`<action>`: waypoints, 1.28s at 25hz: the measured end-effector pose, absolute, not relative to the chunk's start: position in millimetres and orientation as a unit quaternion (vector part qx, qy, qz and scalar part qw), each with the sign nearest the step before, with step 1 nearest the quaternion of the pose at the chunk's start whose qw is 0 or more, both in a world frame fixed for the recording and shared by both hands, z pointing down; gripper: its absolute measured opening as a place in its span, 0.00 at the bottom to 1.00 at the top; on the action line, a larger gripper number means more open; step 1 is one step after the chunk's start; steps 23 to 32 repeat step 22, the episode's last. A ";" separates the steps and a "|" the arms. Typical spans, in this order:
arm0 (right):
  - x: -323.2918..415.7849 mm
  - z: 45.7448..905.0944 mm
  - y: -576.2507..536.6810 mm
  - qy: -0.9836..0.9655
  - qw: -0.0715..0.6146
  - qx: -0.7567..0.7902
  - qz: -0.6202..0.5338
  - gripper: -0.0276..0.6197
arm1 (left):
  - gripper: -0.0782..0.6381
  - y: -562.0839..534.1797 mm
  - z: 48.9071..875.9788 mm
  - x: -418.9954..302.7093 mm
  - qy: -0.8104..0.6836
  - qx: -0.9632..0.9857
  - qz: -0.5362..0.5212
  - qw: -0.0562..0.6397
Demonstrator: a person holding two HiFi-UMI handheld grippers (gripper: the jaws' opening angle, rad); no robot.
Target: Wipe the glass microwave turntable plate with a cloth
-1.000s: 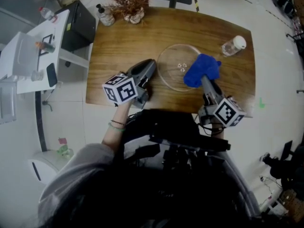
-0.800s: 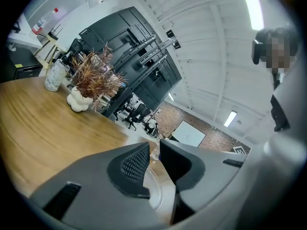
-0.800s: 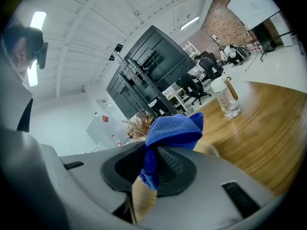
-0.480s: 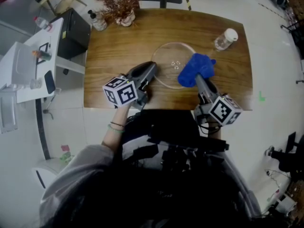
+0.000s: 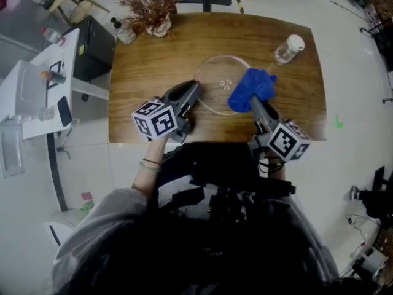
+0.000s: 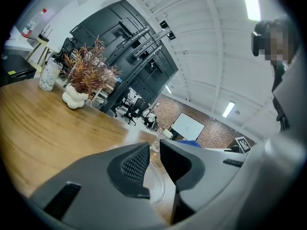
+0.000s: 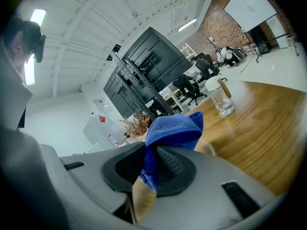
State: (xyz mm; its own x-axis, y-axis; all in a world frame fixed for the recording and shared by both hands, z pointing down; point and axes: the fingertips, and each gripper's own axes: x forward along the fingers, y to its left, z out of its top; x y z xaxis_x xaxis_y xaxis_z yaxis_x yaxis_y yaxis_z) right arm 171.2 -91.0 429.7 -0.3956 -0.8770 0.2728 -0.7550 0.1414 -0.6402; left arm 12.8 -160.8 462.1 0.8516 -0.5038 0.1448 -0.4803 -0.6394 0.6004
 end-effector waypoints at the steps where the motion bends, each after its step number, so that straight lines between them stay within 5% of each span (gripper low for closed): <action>1: 170.9 429.4 -91.2 0.751 0.082 -0.544 -0.365 0.13 | 0.20 -161.4 462.0 12.8 -0.271 0.905 -0.018 0.326; 32: 158.2 436.8 -96.4 0.763 0.075 -0.525 -0.370 0.13 | 0.20 -165.7 470.7 5.7 -0.277 0.901 -0.013 0.333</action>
